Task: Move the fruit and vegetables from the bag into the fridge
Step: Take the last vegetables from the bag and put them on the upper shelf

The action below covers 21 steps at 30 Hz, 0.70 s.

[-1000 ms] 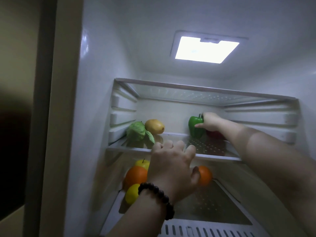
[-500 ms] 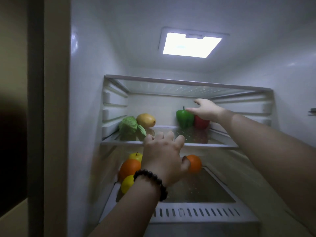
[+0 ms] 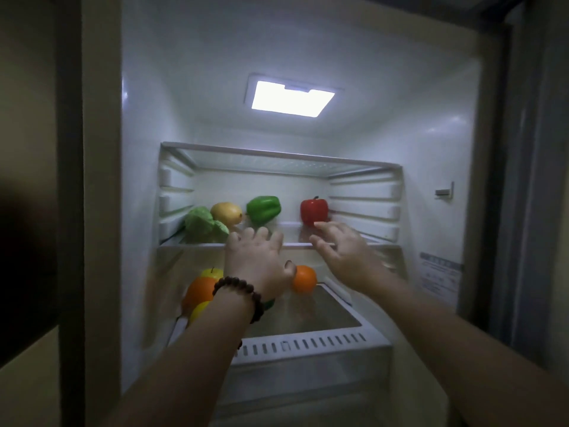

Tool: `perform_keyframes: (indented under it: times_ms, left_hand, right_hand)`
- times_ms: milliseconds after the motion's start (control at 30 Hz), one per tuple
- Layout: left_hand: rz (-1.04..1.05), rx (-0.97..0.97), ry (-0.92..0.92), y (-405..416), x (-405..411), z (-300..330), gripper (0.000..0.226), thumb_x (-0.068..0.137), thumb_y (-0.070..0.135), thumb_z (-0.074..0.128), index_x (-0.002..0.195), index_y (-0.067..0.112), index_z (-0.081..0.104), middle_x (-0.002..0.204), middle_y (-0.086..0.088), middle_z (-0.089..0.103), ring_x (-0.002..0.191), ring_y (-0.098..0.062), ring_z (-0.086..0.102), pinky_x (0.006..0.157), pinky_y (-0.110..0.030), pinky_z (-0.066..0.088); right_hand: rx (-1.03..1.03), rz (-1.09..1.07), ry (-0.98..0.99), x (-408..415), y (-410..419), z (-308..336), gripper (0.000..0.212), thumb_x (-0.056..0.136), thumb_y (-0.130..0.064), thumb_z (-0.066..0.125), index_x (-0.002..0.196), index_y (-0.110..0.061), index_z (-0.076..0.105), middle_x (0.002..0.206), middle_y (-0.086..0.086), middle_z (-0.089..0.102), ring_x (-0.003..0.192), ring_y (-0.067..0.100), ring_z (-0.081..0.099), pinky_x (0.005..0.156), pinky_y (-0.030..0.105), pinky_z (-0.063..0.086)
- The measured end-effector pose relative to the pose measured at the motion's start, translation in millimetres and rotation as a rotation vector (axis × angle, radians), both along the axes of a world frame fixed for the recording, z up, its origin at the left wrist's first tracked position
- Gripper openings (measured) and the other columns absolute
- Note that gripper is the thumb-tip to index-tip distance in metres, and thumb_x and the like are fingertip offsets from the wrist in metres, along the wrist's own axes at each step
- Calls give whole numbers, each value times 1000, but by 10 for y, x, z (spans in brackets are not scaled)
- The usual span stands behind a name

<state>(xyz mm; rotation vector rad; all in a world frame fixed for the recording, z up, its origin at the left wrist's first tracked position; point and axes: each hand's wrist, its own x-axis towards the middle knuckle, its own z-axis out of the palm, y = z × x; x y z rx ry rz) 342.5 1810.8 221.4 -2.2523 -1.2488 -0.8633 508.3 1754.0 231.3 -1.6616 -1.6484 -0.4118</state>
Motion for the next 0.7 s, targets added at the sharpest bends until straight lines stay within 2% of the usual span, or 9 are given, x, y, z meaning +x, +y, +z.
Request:
perform_keyframes:
  times_ms: [67, 133, 200, 300, 433, 533, 700]
  left_hand:
    - [-10, 3, -56, -51, -15, -60, 54, 81, 53, 38, 128, 26, 43, 127, -3, 47, 120, -23, 39, 100, -43, 28]
    - [-22, -20, -103, -145, -50, -133, 62, 82, 52, 41, 139, 26, 35, 144, -4, 36, 135, -22, 26, 111, -44, 15]
    - [-27, -38, -139, -301, -109, -212, 68, 85, 53, 42, 145, 26, 27, 154, -4, 22, 142, -20, 14, 116, -45, 4]
    - [-36, -74, -176, -644, -224, -341, 67, 88, 53, 41, 146, 27, 22, 157, 0, 14, 144, -19, 8, 116, -46, 4]
    - [-22, -102, -183, -1262, -358, -587, 66, 89, 53, 39, 147, 26, 21, 156, 0, 17, 144, -20, 11, 115, -45, 7]
    - [-2, -129, -207, -1858, -398, -812, 67, 89, 55, 39, 147, 25, 22, 155, 0, 21, 143, -20, 12, 115, -45, 7]
    - [2, -252, -256, -2967, -467, -1180, 68, 90, 54, 40, 147, 26, 19, 155, 2, 20, 144, -18, 11, 116, -45, 6]
  right_hand:
    - [-13, -29, 3, 34, -187, -162, 51, 95, -48, 38, 141, -26, 37, 146, -1, 38, 136, 15, 29, 108, 33, 25]
    - [-48, -44, 17, 60, -384, -258, 52, 95, -48, 38, 143, -28, 34, 151, -2, 31, 139, 15, 22, 111, 34, 20]
    - [-45, -37, 26, 53, -590, -314, 52, 95, -48, 38, 143, -29, 32, 151, -3, 30, 139, 14, 21, 111, 32, 18]
    - [-1, -4, 58, 9, -870, -360, 52, 95, -49, 38, 143, -30, 32, 151, -4, 29, 139, 13, 21, 113, 35, 18]
    - [15, 38, 68, -132, -1328, -524, 53, 93, -51, 38, 142, -28, 34, 151, -2, 29, 140, 17, 22, 115, 42, 21]
    - [30, 76, 67, -229, -1863, -728, 50, 94, -47, 42, 139, -25, 39, 144, 1, 37, 134, 21, 30, 112, 39, 27]
    - [-12, 85, 23, -202, -2893, -1160, 64, 86, -59, 36, 139, -23, 40, 139, 4, 40, 129, 21, 37, 108, 38, 33]
